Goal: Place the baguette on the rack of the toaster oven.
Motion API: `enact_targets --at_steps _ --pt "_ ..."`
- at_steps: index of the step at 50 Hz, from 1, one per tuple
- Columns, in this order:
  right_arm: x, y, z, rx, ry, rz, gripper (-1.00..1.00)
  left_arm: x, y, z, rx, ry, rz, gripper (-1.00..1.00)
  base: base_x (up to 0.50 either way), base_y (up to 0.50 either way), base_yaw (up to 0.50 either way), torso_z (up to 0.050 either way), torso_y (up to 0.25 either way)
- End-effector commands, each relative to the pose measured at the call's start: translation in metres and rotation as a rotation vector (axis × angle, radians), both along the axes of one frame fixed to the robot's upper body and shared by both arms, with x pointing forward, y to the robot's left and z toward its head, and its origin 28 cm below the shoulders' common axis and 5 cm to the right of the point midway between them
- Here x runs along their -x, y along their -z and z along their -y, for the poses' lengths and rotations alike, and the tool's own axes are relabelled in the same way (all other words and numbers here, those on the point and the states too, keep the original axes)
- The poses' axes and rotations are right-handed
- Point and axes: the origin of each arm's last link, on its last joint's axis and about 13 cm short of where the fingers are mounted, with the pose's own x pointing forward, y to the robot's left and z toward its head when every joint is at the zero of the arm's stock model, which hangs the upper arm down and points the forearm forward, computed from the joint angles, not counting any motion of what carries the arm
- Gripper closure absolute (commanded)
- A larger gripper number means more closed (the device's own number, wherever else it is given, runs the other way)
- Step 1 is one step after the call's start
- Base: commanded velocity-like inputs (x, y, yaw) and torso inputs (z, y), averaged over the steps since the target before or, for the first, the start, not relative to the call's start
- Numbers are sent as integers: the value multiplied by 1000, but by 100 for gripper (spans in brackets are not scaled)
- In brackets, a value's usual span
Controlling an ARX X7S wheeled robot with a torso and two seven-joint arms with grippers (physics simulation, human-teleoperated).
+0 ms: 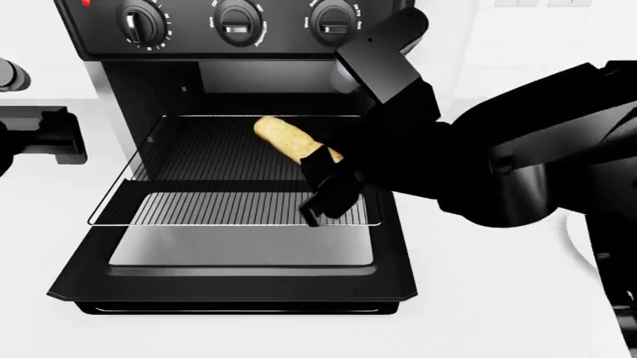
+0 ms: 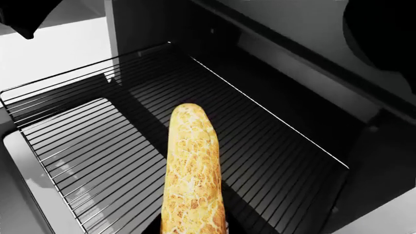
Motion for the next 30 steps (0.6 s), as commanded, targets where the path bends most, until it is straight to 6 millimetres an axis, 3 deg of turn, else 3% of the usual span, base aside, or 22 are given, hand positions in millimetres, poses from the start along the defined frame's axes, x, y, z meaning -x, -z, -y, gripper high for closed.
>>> enact_targets --at_steps 1,30 --pt "-9 16 -9 -19 4 -7 100 -1 3 0 13 14 -9 -100 0 0 0 0 0" --pt "-6 26 -9 14 0 -44 100 -1 6 -1 13 7 -11 -100 0 0 0 0 0"
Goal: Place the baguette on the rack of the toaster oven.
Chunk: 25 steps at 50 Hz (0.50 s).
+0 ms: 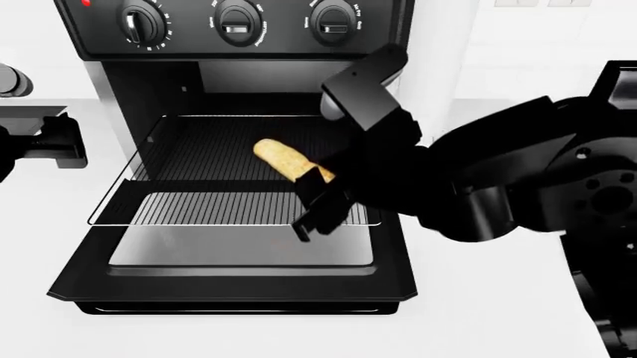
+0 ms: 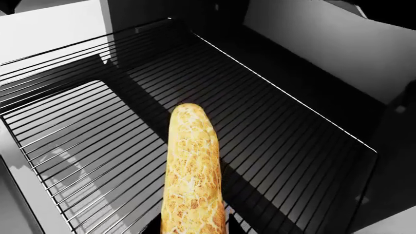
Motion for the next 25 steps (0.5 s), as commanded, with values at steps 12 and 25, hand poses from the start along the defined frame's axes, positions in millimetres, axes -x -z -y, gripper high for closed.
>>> enact_targets --at_steps 12,25 --pt "8 -2 1 14 4 23 -100 2 0 1 23 16 6 -100 0 0 0 0 0" --pt "7 -8 1 -7 23 52 -100 2 2 -1 25 10 1 -100 0 0 0 0 0"
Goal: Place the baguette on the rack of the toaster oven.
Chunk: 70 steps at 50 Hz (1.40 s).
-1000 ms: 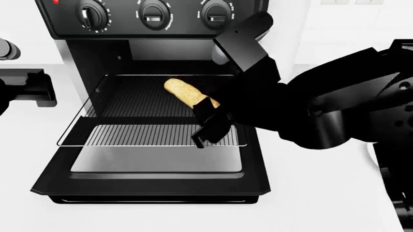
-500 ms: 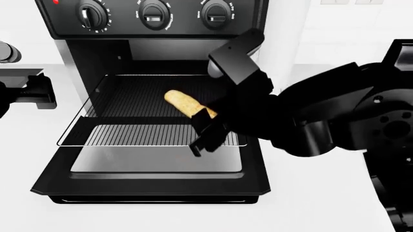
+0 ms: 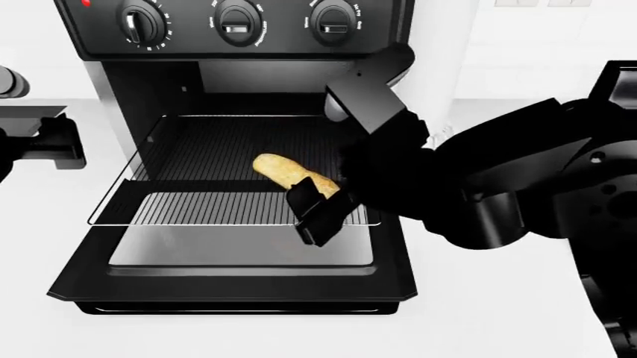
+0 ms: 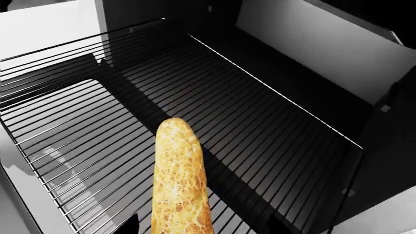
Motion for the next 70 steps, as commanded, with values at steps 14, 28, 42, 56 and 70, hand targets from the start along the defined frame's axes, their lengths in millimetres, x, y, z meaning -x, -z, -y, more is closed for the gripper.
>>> enact_targets --at_steps 14,28,42,56,70 --pt "5 -11 8 -102 62 118 -100 -3 -9 2 6 14 7 -100 0 0 0 0 0" --pt "27 -4 27 -165 132 171 -100 0 -4 0 9 6 1 -100 0 0 0 0 0" --pt "43 -6 53 -209 268 247 -100 2 -6 -1 14 3 8 -100 0 0 0 0 0" --pt "58 -1 90 -219 448 293 -100 2 -8 0 14 10 12 -100 0 0 0 0 0" --pt "49 -5 102 -187 563 378 -100 0 -10 1 12 13 18 -100 0 0 0 0 0"
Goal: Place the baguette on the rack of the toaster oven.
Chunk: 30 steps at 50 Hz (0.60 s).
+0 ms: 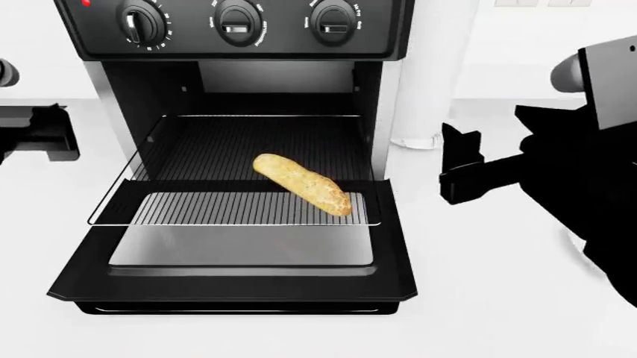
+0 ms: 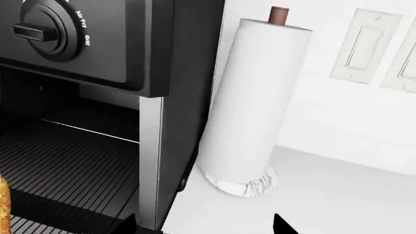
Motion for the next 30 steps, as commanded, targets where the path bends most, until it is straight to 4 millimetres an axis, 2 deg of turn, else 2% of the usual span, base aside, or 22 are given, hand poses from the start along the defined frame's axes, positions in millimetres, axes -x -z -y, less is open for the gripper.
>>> enact_targets --at_steps 1,10,30 --pt "-3 -8 13 12 116 67 -100 -1 0 1 11 18 -2 -100 0 0 0 0 0" --pt "-10 -29 19 34 146 103 -100 -2 -2 2 8 20 3 -100 0 0 0 0 0" --pt "-17 -54 26 42 206 172 -100 -1 -18 1 -17 12 32 -100 0 0 0 0 0"
